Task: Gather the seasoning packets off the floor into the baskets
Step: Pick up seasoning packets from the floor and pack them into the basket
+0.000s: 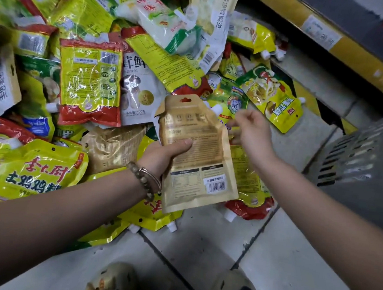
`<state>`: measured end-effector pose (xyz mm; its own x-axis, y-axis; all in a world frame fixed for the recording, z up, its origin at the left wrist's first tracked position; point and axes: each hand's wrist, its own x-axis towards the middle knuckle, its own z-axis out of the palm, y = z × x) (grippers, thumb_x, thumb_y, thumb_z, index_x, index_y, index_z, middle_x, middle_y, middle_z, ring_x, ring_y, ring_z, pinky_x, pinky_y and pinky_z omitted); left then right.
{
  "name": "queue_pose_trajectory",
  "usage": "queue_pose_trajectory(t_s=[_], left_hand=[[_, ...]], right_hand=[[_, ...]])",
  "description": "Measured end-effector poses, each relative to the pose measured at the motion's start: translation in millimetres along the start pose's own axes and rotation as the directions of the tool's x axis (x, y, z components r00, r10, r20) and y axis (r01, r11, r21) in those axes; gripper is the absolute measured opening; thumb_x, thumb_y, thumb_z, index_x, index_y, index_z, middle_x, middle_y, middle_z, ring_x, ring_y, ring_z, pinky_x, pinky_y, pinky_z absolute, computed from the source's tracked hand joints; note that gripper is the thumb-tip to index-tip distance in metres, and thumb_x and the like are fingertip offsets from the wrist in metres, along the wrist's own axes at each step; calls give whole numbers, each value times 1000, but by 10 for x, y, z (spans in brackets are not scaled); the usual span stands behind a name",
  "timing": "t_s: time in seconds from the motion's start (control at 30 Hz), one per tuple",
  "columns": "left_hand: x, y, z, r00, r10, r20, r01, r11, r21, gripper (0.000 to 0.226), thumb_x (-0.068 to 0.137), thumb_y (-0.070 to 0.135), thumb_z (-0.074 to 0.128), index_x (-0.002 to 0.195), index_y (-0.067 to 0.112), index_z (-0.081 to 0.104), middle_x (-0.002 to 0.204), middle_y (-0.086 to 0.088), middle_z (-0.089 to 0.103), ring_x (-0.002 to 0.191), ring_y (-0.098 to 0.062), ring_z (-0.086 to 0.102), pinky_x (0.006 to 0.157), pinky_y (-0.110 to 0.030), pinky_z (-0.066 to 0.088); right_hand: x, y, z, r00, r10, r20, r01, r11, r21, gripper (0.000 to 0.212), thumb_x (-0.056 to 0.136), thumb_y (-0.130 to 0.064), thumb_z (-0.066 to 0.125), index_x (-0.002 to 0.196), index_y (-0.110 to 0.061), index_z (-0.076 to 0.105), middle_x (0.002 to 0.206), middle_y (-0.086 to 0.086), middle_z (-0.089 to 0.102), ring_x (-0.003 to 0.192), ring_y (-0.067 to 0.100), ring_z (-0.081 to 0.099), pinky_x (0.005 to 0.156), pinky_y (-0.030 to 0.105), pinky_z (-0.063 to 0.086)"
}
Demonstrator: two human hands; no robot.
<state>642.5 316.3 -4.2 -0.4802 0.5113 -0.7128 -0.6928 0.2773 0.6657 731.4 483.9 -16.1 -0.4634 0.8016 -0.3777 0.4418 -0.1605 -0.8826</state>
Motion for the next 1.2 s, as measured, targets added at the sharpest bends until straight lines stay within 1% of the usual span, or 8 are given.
queue_pose_trajectory(t_s=[0.1, 0.2, 0.37, 0.6, 0.7, 0.93, 1.07, 1.2], left_hand=[[16, 13, 77, 999, -17, 38, 18, 1000, -26, 14, 80, 11, 67, 93, 9, 70, 79, -5, 74, 68, -20, 70, 60, -28, 57], [44, 36, 151, 993, -47, 111, 55, 996, -68, 23, 74, 14, 67, 95, 8, 70, 87, -9, 73, 73, -23, 71, 66, -31, 58], [160, 87, 136, 987, -64, 146, 79, 992, -99, 44, 66, 18, 69, 107, 5, 68, 101, -15, 71, 89, -31, 69, 83, -42, 55], [276, 80, 117, 992, -14, 126, 25, 996, -87, 37, 63, 13, 67, 99, 6, 69, 93, -12, 73, 79, -25, 71, 71, -34, 59], [297, 85, 144, 993, -8, 116, 17, 997, -76, 39, 61, 13, 68, 99, 5, 68, 91, -11, 73, 75, -23, 71, 64, -30, 59], [277, 126, 254, 994, -18, 107, 27, 996, -80, 36, 64, 16, 68, 98, 6, 67, 84, -8, 74, 72, -21, 71, 62, -31, 59], [164, 237, 258, 981, -69, 179, 92, 989, -118, 44, 68, 24, 61, 107, 4, 65, 88, -9, 73, 74, -22, 70, 69, -34, 59], [-83, 483, 251, 978, -26, 208, 59, 986, -155, 24, 89, 18, 48, 103, 5, 63, 77, -5, 73, 68, -18, 70, 59, -29, 58]], right_hand=[[678, -97, -145, 987, -21, -158, -12, 978, -210, 33, 88, -15, 56, 120, -11, 51, 98, 6, 58, 73, 16, 53, 62, 28, 38], [1234, -158, -336, 964, -62, -260, -47, 918, -393, 41, 88, -11, 55, 128, -9, 46, 121, 10, 55, 106, 26, 55, 77, 27, 40], [1869, -63, -569, 976, -47, -215, -115, 721, -683, 54, 89, -18, 57, 139, -11, 38, 140, 21, 42, 127, 38, 43, 102, 38, 37], [2087, 75, -710, 984, 63, -166, -166, 667, -726, 92, 80, -41, 72, 147, -8, 19, 150, 20, 28, 137, 36, 30, 112, 45, 28], [2072, 36, -774, 972, 105, -210, -230, 600, -766, 109, 63, -57, 78, 144, -4, 27, 148, 19, 34, 134, 36, 35, 109, 45, 33], [1599, 37, -685, 959, 69, -276, -221, 792, -569, 57, 74, -38, 78, 114, -4, 56, 119, 15, 61, 107, 31, 58, 76, 31, 41], [1078, -158, -656, 909, -147, -390, -68, 872, -485, 43, 77, -32, 75, 110, -9, 58, 112, 8, 65, 101, 27, 61, 75, 28, 42], [388, -411, -631, 844, -272, -462, 131, 940, -314, 33, 81, -22, 72, 106, -8, 57, 101, 3, 65, 90, 18, 59, 70, 24, 39]])
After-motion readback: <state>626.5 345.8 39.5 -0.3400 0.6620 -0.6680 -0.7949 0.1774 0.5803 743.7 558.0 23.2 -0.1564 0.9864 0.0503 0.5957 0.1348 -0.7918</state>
